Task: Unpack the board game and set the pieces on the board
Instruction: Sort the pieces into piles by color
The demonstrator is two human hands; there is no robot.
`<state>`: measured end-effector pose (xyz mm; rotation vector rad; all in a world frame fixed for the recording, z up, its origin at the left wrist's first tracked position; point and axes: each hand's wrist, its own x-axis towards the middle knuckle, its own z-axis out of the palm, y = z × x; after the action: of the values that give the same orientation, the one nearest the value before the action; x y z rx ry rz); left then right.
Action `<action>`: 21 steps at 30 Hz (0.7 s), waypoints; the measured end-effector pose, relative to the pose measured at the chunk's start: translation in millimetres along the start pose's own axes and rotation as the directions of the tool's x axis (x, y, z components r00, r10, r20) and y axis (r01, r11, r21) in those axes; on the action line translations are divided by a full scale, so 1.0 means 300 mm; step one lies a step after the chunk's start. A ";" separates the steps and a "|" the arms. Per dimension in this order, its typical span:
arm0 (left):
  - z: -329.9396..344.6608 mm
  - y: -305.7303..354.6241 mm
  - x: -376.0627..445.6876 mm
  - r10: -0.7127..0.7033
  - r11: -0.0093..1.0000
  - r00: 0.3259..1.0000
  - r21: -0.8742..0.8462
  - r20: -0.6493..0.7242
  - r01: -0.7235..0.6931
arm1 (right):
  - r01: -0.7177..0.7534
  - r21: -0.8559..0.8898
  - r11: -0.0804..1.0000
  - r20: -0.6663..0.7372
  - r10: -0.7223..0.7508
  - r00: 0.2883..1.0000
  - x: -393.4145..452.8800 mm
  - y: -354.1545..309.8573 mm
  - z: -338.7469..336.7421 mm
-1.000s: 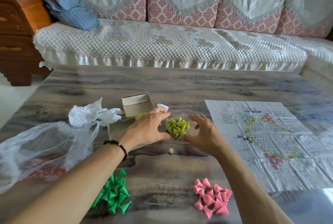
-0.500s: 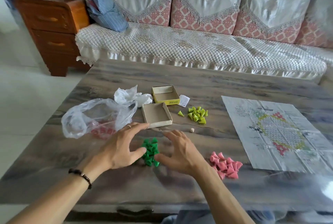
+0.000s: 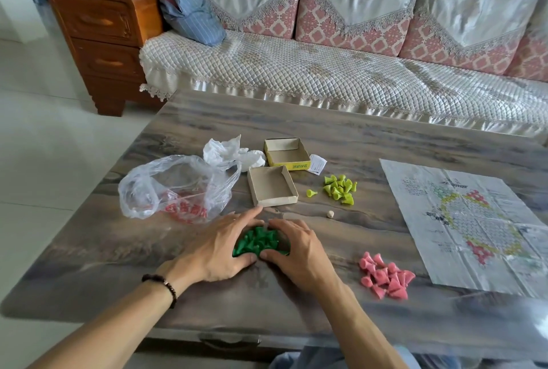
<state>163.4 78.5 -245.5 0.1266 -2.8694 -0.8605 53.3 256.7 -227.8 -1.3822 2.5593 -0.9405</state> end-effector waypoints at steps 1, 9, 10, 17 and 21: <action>0.004 -0.003 -0.001 0.009 1.000 1.000 0.002 -0.013 -0.009 | 0.024 -0.025 0.999 -0.031 -0.025 0.999 -0.004 0.004 0.011; 0.028 0.047 0.035 0.128 0.971 0.982 0.221 -0.141 -0.094 | 0.005 -0.325 0.946 -0.145 -0.055 0.988 -0.006 0.012 0.033; 0.037 0.049 0.048 0.166 0.960 0.970 0.256 -0.180 -0.116 | -0.009 -0.345 0.939 -0.160 -0.050 0.986 -0.005 0.013 0.032; 0.060 0.051 0.091 0.218 0.932 0.938 0.344 -0.269 -0.118 | -0.004 -0.386 0.922 -0.147 -0.058 0.987 0.007 0.018 0.026; 0.055 0.060 0.095 0.199 0.939 0.931 0.331 -0.304 -0.093 | 0.026 -0.412 0.911 -0.146 -0.094 0.985 0.015 0.026 0.020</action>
<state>131.9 98.8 -245.9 0.0783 -2.6251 -0.3133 46.9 253.4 -235.8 -1.5438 2.9823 -0.5583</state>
